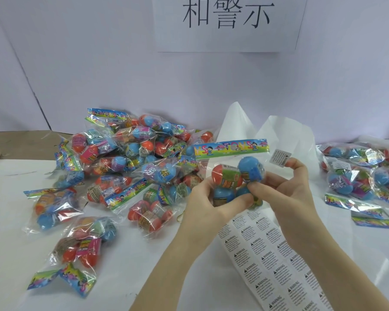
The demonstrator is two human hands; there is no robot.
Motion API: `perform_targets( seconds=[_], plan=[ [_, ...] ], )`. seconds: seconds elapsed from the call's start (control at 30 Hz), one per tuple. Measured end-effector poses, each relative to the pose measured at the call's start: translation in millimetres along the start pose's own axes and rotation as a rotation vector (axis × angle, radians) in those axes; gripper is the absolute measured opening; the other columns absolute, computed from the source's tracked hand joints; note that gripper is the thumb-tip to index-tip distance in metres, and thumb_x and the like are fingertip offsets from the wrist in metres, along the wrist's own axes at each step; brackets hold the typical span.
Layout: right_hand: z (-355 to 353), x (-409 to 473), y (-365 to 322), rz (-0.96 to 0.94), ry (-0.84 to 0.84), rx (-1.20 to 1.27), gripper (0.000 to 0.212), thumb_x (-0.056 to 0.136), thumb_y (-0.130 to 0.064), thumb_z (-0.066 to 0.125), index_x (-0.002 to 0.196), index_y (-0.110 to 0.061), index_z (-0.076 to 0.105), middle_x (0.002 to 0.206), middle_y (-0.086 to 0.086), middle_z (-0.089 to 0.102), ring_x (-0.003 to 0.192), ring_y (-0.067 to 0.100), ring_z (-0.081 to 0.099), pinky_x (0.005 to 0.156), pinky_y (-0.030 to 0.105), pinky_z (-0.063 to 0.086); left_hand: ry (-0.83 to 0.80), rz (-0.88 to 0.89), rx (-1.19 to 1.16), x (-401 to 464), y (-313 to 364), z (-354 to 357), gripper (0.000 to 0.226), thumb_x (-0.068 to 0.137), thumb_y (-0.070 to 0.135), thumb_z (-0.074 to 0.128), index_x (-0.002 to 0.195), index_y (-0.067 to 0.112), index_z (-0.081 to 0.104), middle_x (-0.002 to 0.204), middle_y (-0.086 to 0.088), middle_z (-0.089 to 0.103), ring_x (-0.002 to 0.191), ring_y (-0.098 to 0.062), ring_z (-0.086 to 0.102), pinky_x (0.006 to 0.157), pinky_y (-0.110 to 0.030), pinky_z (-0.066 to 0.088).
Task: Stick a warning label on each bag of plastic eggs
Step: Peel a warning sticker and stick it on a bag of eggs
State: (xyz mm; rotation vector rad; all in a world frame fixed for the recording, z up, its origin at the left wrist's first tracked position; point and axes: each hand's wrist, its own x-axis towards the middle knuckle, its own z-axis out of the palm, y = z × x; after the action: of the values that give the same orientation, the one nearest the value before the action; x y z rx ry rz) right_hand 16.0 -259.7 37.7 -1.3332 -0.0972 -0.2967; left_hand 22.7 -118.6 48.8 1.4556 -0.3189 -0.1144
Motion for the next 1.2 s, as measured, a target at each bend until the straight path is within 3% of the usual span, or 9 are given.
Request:
perform_targets(
  seconds=[0.2, 0.33, 0.43, 0.63, 0.73, 0.83, 1.03, 1.1, 1.2],
  plan=[
    [1.1, -0.7, -4.0, -0.005, 0.005, 0.051, 0.062, 0.061, 0.003, 0.070, 0.103, -0.025, 0.034, 0.079, 0.014, 0.068, 0.069, 0.024, 0.063, 0.061, 0.034, 0.056, -0.028, -0.076, -0.017, 2.0, -0.6, -1.0, 0.017, 0.067, 0.010, 0.083, 0.077, 0.016, 0.070, 0.064, 0.004, 0.067, 0.059, -0.005, 0.059, 0.062, -0.015, 0.049],
    [4.0, -1.7, -7.0, -0.021, 0.024, 0.055, 0.071, 0.046, -0.017, 0.075, 0.102, -0.028, 0.034, 0.073, 0.007, 0.068, 0.063, 0.019, 0.062, 0.059, 0.029, 0.056, -0.037, -0.096, -0.077, 2.7, -1.0, -2.2, 0.042, 0.045, 0.022, 0.087, 0.079, 0.004, 0.071, 0.072, -0.012, 0.063, 0.067, -0.017, 0.058, 0.068, -0.023, 0.049],
    [6.4, -3.2, -6.4, -0.070, 0.033, 0.032, 0.076, 0.052, -0.004, 0.085, 0.103, -0.029, 0.035, 0.071, 0.004, 0.069, 0.060, 0.014, 0.064, 0.057, 0.026, 0.055, -0.026, -0.087, -0.155, 1.5, 2.1, -2.5, 0.024, 0.050, 0.023, 0.081, 0.071, 0.013, 0.074, 0.068, -0.005, 0.067, 0.059, -0.010, 0.060, 0.061, -0.017, 0.049],
    [7.8, -5.7, -6.4, -0.244, 0.108, -0.109, 0.045, 0.070, -0.016, 0.065, 0.101, -0.034, 0.038, 0.105, -0.003, 0.064, 0.082, 0.011, 0.067, 0.071, 0.020, 0.053, 0.084, -0.114, -0.162, 7.0, -2.3, -9.6, 0.014, 0.052, 0.020, 0.085, 0.059, 0.022, 0.073, 0.062, -0.001, 0.062, 0.057, -0.011, 0.055, 0.073, -0.029, 0.047],
    [6.6, -4.0, -5.5, -0.289, 0.149, -0.113, 0.028, 0.072, -0.016, 0.062, 0.094, -0.028, 0.047, 0.092, -0.014, 0.064, 0.083, 0.003, 0.063, 0.073, 0.017, 0.050, 0.129, -0.153, -0.181, 8.8, -5.5, -9.8, 0.020, 0.047, 0.026, 0.087, 0.061, 0.021, 0.074, 0.069, 0.000, 0.068, 0.067, -0.014, 0.063, 0.081, -0.036, 0.052],
    [2.5, -1.9, -3.0, -0.280, 0.151, -0.094, 0.014, 0.072, -0.012, 0.058, 0.082, -0.022, 0.055, 0.080, -0.013, 0.063, 0.082, 0.008, 0.060, 0.074, 0.021, 0.049, 0.166, -0.167, -0.230, 10.3, -8.3, -8.9, 0.026, 0.051, 0.029, 0.076, 0.073, 0.017, 0.071, 0.077, 0.002, 0.074, 0.068, -0.010, 0.068, 0.068, -0.024, 0.057],
    [0.7, -0.1, -4.9, -0.221, 0.122, -0.052, 0.026, 0.063, -0.005, 0.050, 0.063, -0.029, 0.059, 0.067, -0.011, 0.061, 0.069, 0.007, 0.056, 0.069, 0.019, 0.046, 0.135, -0.218, -0.242, 11.2, -5.7, -10.5, 0.039, 0.054, 0.037, 0.072, 0.086, 0.015, 0.068, 0.077, 0.008, 0.074, 0.066, -0.004, 0.066, 0.065, -0.018, 0.054],
    [0.1, -0.1, -5.2, -0.213, 0.127, -0.049, 0.024, 0.060, -0.004, 0.049, 0.061, -0.027, 0.058, 0.068, -0.011, 0.060, 0.073, 0.010, 0.054, 0.073, 0.025, 0.043, 0.105, -0.224, -0.257, 11.7, -6.3, -12.3, 0.043, 0.053, 0.028, 0.085, 0.089, 0.012, 0.068, 0.079, 0.005, 0.073, 0.068, -0.005, 0.066, 0.065, -0.019, 0.053],
    [-0.7, -0.4, -6.0, -0.204, 0.106, -0.060, 0.019, 0.058, -0.003, 0.045, 0.067, -0.017, 0.053, 0.070, -0.007, 0.064, 0.079, 0.013, 0.058, 0.077, 0.028, 0.042, 0.082, -0.232, -0.300, 12.9, -8.3, -13.3, 0.039, 0.058, 0.016, 0.070, 0.095, 0.003, 0.066, 0.084, -0.003, 0.072, 0.068, -0.009, 0.064, 0.063, -0.018, 0.052]
  ],
)
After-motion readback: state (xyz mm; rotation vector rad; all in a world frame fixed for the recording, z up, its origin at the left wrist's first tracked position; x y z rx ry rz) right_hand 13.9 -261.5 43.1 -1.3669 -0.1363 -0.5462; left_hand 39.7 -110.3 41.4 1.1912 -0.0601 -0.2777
